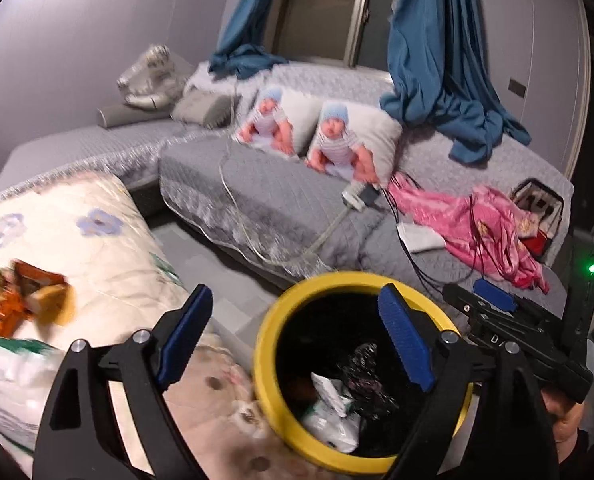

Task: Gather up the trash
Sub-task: 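Open both tools to drop the peel and bag into the bin, then move both open tools back over the trash on the bed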

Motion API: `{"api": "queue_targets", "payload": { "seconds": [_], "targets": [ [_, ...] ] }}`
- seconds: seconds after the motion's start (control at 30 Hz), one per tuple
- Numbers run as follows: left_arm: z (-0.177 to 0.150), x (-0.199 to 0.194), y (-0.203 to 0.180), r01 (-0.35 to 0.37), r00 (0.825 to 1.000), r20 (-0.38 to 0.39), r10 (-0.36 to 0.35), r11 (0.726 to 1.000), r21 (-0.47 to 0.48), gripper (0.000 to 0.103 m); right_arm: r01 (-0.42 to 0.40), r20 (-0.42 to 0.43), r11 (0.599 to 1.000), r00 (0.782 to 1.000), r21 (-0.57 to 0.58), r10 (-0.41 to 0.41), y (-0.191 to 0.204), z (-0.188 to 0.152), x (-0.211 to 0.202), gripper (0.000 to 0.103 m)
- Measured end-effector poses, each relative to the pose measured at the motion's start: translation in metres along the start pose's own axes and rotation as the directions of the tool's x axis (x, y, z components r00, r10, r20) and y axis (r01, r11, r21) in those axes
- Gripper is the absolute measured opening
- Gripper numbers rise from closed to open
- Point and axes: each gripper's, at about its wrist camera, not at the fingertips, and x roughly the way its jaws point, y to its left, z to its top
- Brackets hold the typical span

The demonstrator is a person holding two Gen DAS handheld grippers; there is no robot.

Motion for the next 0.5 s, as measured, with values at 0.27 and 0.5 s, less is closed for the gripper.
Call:
{"api": "queue_targets", "payload": {
  "seconds": [0.27,0.5],
  "targets": [
    [0.016,-0.086,0.044,-0.083,0.988,0.134,0.083,0.997,-0.010,0.085,-0.146,0.100,0.984,0.983,-0.103,0.156,0.045,0.007,-0.029,0.060],
    [0.000,-0.176,0.095,-0.212,0.955,0.214,0.203,0.977,0.016,0.091,-0.325,0.094,0.905,0.927,-0.273,0.362,0.105,0.000,-0.046,0.065]
  ]
}}
